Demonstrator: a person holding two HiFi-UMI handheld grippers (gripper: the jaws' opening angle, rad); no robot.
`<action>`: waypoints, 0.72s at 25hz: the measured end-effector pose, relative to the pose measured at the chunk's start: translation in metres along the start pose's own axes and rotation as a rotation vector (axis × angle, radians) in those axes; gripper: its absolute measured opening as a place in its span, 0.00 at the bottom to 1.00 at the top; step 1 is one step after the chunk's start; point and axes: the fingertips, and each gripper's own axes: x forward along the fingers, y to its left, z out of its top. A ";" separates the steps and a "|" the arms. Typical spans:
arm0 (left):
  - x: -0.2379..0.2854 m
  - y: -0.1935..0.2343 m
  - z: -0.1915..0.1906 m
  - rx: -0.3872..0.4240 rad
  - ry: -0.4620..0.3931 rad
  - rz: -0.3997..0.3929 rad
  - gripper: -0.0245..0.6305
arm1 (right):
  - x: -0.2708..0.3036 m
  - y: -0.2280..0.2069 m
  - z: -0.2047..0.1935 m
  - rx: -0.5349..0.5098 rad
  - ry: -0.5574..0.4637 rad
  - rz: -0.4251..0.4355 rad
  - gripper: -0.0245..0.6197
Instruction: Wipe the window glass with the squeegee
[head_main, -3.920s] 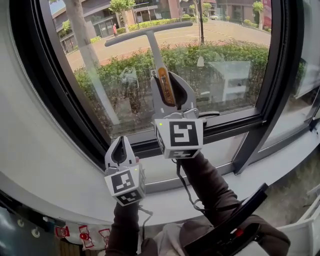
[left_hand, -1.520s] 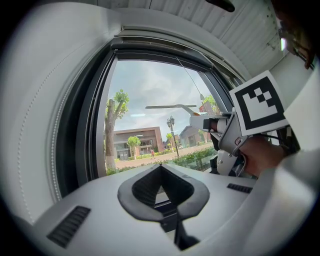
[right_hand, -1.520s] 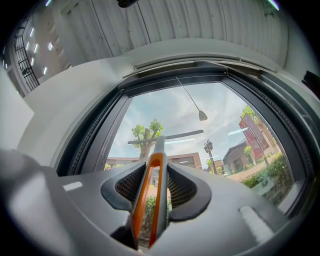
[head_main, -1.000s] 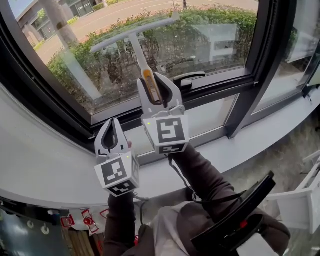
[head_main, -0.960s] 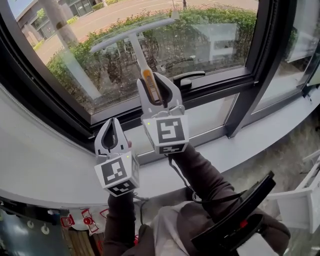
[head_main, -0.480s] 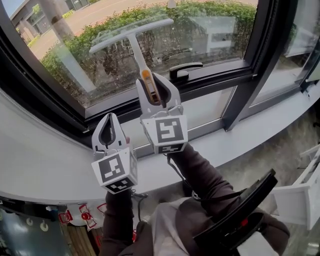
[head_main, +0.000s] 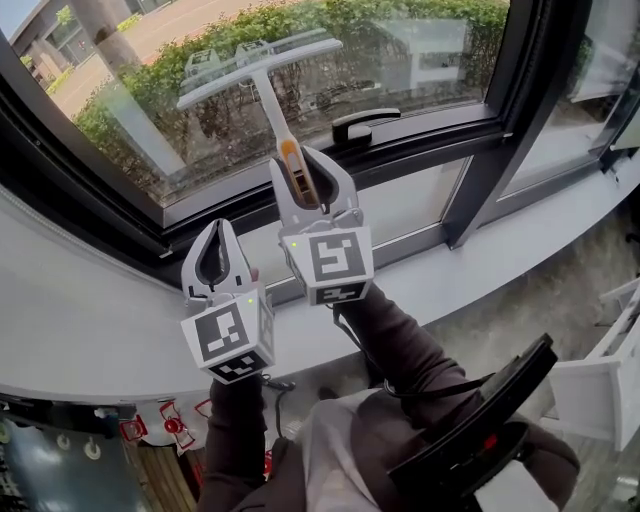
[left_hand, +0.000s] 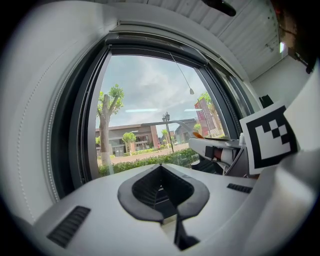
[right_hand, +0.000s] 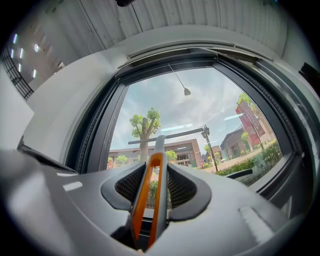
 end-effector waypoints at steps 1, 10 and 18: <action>0.000 0.000 -0.001 0.001 0.003 -0.002 0.04 | -0.001 0.000 -0.002 0.000 0.004 0.000 0.24; -0.001 -0.006 -0.011 0.023 0.010 -0.027 0.04 | -0.008 0.001 -0.015 0.076 0.023 -0.005 0.24; -0.001 -0.010 -0.012 0.013 0.028 -0.030 0.04 | -0.016 -0.003 -0.033 0.031 0.063 -0.006 0.24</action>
